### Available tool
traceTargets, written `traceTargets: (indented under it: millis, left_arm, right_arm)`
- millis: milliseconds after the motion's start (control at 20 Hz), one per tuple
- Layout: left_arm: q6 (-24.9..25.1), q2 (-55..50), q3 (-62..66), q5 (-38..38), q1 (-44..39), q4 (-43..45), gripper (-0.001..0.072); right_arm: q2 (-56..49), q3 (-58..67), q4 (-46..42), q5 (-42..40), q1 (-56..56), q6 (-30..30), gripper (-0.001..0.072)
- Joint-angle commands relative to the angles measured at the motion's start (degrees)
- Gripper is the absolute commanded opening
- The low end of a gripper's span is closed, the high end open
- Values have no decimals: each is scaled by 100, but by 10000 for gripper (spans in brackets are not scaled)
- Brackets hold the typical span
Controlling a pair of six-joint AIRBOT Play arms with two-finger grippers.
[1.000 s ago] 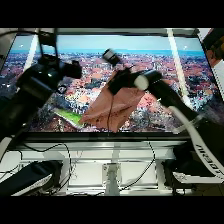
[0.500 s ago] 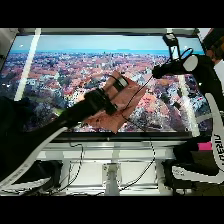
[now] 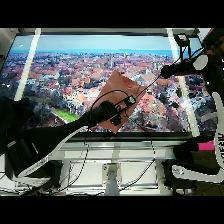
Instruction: Fold the clothes and pants, and hang the long-sleeved shirts on hangers.
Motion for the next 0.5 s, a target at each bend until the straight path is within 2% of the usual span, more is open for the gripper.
traceTargets:
  millis: [0,100,200,250,300,450]
  left_arm:
    - [-896,-192,2,535,4,1158,464]
    - [-1628,-190,20,599,7,2052,466]
    - [-1711,-195,20,610,72,2411,461]
    - [-1714,-192,20,601,140,2406,288]
    - [-1707,-181,24,573,214,2409,22]
    - [-1714,15,26,546,457,2520,17]
  right_arm:
    - [4,7,0,116,-20,0,406]
    - [4,7,-2,181,-20,0,407]
    - [4,7,-2,175,-20,0,406]
    - [4,7,-2,175,-20,0,406]
    - [4,7,-2,175,-20,0,406]
    - [4,7,-2,153,-20,2,406]
